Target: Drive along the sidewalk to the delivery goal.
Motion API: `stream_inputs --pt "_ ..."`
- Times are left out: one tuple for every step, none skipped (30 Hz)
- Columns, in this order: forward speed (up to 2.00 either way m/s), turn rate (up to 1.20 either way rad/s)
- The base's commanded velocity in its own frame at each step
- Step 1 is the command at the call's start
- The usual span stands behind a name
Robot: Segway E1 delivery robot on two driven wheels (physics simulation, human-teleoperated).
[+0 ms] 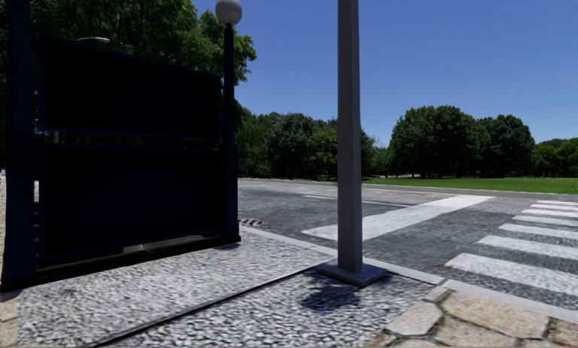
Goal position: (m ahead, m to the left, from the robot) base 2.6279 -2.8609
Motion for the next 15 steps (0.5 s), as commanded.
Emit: stream_inputs --pt "0.86 -0.71" --pt "0.86 -0.71" --pt "0.86 -0.71" --pt "0.86 -0.71" --pt "0.86 -0.71" --pt "0.86 -0.71" --pt "0.86 -0.71" --pt "0.86 -0.71" --pt "0.86 -0.71" --pt "0.86 -0.71" --pt "0.86 -0.29" --pt "0.86 -0.07" --pt "0.86 -0.07" --pt "0.86 0.00" --pt "0.86 0.00"
